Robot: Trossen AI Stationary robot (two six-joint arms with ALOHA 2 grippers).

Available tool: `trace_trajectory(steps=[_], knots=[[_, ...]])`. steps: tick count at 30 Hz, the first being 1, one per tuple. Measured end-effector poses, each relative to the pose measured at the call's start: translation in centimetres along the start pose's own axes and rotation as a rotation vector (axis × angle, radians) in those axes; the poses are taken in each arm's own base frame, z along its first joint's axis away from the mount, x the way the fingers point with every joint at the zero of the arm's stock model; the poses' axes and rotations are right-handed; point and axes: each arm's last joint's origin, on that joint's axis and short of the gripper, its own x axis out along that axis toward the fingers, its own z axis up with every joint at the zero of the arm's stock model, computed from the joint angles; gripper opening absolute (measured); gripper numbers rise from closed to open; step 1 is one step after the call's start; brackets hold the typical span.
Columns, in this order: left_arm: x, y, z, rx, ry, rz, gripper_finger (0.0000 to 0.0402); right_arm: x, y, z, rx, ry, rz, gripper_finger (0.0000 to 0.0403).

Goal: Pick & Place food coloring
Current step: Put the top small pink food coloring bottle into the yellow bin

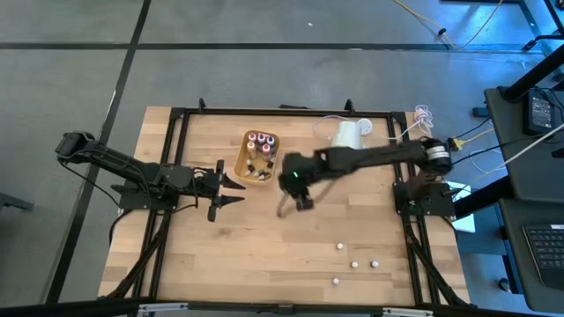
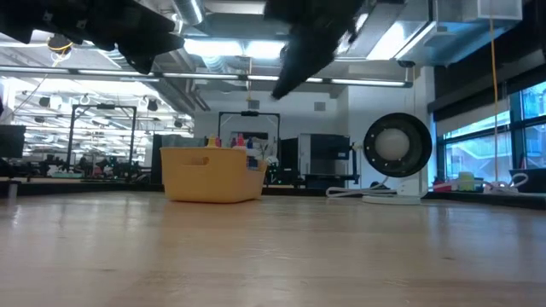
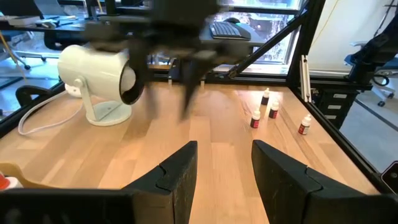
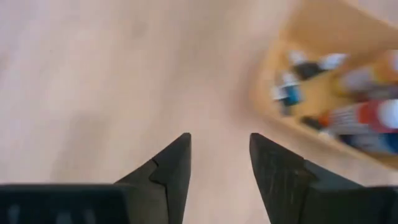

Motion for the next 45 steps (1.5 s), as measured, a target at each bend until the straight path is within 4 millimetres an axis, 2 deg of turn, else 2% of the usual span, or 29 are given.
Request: trace_trajectory(steps=[4, 7, 14, 18, 22, 25, 29, 45], knots=[[0.0, 0.0, 0.0, 0.000, 0.002, 0.000, 0.0148, -2.6, 5.3, -0.2, -0.023, 0.087, 0.089, 0.0164], [0.0, 0.0, 0.0, 0.001, 0.004, 0.000, 0.0148, -4.4, 9.0, -0.8, -0.006, 0.167, 0.093, 0.0164], [0.0, 0.0, -0.1, 0.001, 0.006, 0.000, 0.0148, -7.4, 15.5, -3.2, 0.141, 0.332, -0.010, 0.0164], [0.0, 0.0, -0.1, -0.001, 0.006, 0.000, 0.0148, -7.5, 18.6, -5.1, 0.185, 0.333, -0.074, 0.0164], [0.0, 0.0, -0.1, -0.026, 0.005, 0.000, 0.0148, -5.9, 21.2, -7.8, 0.211, 0.328, -0.081, 0.0164], [0.0, 0.0, 0.0, -0.036, 0.004, -0.001, 0.0148, -4.6, 22.1, -9.6, 0.266, 0.324, -0.080, 0.0164], [0.0, 0.0, 0.0, -0.037, 0.001, -0.002, 0.0148, -3.4, 22.3, -11.4, 0.302, 0.339, -0.099, 0.0164], [0.0, 0.0, 0.0, -0.035, 0.000, -0.004, 0.0148, 0.0, 22.3, -14.4, 0.323, 0.257, -0.014, 0.0162]])
